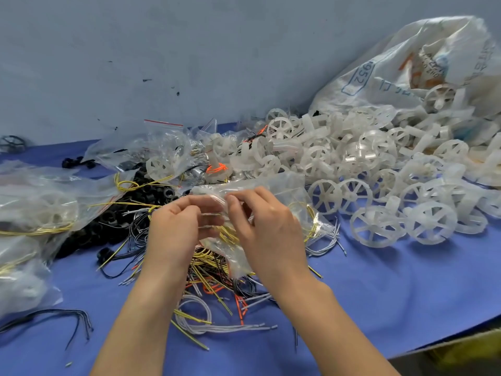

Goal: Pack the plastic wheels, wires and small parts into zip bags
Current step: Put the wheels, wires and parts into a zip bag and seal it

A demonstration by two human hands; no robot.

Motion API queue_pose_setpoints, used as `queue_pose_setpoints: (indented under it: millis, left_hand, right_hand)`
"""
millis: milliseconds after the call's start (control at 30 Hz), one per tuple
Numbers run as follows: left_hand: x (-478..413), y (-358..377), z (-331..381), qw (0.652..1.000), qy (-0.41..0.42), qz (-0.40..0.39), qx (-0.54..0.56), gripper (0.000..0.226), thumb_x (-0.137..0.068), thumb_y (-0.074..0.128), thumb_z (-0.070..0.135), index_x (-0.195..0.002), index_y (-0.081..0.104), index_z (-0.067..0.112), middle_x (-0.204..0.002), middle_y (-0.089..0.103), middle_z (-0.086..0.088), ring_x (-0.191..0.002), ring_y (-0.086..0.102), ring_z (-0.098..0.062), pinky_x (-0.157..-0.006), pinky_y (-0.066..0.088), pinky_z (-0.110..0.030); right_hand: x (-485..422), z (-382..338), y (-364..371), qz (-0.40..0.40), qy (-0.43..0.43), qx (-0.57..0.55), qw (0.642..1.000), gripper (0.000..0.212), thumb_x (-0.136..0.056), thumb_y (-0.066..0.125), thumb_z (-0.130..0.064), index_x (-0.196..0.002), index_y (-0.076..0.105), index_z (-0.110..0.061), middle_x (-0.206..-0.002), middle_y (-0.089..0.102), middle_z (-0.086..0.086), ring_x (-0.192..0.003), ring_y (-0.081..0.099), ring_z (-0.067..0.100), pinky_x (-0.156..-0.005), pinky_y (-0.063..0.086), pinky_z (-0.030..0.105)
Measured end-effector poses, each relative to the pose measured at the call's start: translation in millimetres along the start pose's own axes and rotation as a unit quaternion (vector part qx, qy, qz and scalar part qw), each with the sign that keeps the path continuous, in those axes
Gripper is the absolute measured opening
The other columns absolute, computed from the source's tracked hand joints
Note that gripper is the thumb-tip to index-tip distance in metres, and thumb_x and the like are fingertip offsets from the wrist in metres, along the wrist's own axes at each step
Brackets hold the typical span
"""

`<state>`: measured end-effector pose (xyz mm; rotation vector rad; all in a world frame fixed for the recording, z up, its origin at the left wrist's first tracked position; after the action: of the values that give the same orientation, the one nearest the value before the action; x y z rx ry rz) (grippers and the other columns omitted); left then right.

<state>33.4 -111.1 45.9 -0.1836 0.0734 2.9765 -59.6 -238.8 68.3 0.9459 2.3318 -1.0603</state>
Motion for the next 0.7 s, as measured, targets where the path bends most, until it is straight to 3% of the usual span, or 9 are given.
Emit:
queue_pose_setpoints:
  millis: [133, 233, 367, 467, 700]
  left_hand:
    - [-7.4, -33.6, -2.0, 0.995, 0.036, 0.092, -0.015, 0.043, -0.084, 0.039, -0.003, -0.065, 0.068, 0.022, -0.063, 0.067, 0.004, -0.05, 0.058, -0.008, -0.041, 0.044, -0.018]
    - [-19.5, -68.5, -12.5, 0.978, 0.052, 0.174, -0.102, 0.035, -0.086, 0.04, 0.005, -0.077, 0.069, 0.023, -0.073, 0.068, 0.007, -0.056, 0.056, -0.006, -0.053, 0.046, -0.025]
    - [-38.3, -125.7, -32.4, 0.926, 0.036, 0.246, -0.286, 0.03, -0.088, 0.041, 0.009, -0.102, 0.067, 0.018, -0.09, 0.066, -0.01, -0.071, 0.056, -0.029, -0.067, 0.046, -0.038]
    - [-46.7, -151.3, -46.2, 0.893, 0.011, 0.234, -0.385, 0.033, -0.088, 0.044, 0.007, -0.115, 0.063, 0.008, -0.113, 0.061, -0.027, -0.101, 0.054, -0.044, -0.095, 0.045, -0.051]
    - [-47.8, -166.5, -60.0, 0.819, -0.048, 0.156, -0.55, 0.035, -0.093, 0.048, 0.025, -0.121, 0.062, 0.009, -0.118, 0.059, -0.029, -0.112, 0.049, -0.047, -0.097, 0.04, -0.048]
  right_hand:
    - [1.9, -4.0, 9.9, -0.03, -0.02, 0.028, 0.999, 0.024, -0.101, 0.05, -0.042, -0.104, 0.07, -0.03, -0.094, 0.062, -0.012, -0.07, 0.061, 0.014, -0.06, 0.046, 0.031]
    - [6.1, -3.5, 24.5, -0.093, -0.028, 0.052, 0.994, 0.026, -0.1, 0.051, -0.046, -0.11, 0.07, -0.031, -0.096, 0.06, -0.011, -0.076, 0.063, 0.015, -0.06, 0.042, 0.027]
    - [11.4, -4.7, 34.9, -0.129, -0.041, 0.052, 0.989, 0.024, -0.1, 0.052, -0.041, -0.112, 0.069, -0.03, -0.098, 0.058, -0.011, -0.081, 0.063, 0.018, -0.062, 0.047, 0.033]
    - [11.1, -6.7, 37.2, -0.124, -0.049, 0.06, 0.989, 0.023, -0.1, 0.052, -0.037, -0.113, 0.068, -0.028, -0.099, 0.058, -0.01, -0.078, 0.063, 0.018, -0.06, 0.045, 0.032]
    - [6.6, -10.5, 40.4, -0.092, -0.049, 0.063, 0.993, 0.025, -0.099, 0.05, -0.031, -0.116, 0.068, -0.026, -0.095, 0.054, -0.01, -0.07, 0.061, 0.02, -0.057, 0.049, 0.035]
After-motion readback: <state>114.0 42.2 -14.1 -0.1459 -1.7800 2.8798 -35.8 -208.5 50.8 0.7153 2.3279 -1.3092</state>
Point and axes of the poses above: each hand's wrist, its own x-axis away from the middle knuckle, its own y-axis out of the palm, z = x × y, the point moved 7 cm from there along -x, towards the middle knuckle
